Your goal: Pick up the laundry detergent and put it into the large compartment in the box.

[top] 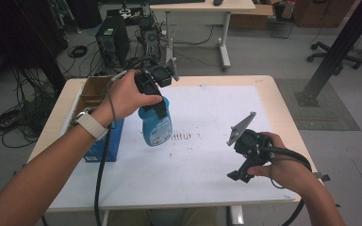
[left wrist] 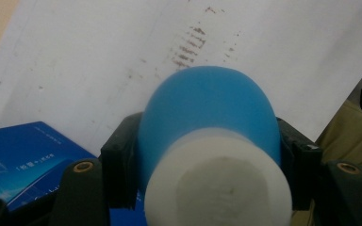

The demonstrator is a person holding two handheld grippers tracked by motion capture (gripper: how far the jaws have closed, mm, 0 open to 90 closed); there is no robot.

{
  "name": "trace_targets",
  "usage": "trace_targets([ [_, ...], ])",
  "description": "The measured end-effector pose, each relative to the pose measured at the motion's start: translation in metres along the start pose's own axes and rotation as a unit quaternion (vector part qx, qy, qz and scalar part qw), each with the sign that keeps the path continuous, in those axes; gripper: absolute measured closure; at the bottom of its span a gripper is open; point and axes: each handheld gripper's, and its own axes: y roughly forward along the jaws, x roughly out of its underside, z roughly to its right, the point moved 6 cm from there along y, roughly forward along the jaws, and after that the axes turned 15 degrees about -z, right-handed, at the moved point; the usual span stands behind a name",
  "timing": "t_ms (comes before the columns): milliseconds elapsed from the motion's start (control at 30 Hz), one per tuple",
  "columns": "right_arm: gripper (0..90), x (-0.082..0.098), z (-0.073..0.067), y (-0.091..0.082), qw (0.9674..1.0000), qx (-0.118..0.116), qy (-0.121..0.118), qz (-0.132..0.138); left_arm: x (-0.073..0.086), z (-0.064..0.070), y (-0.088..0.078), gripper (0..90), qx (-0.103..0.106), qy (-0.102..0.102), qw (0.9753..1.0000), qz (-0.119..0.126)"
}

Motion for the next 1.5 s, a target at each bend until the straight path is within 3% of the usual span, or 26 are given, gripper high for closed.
trace_targets([
  [800,10.2,0.002,-0.003,-0.003,1.0000,0.004,-0.004,0.001,0.006,-0.006,-0.035,37.4,0.007,-0.076,0.9971,0.003],
  [1500,10.2,-0.004,-0.002,-0.002,0.9999,0.006,-0.011,0.001,0.017,-0.013,-0.063,37.4,0.014,-0.148,0.9888,0.016],
])
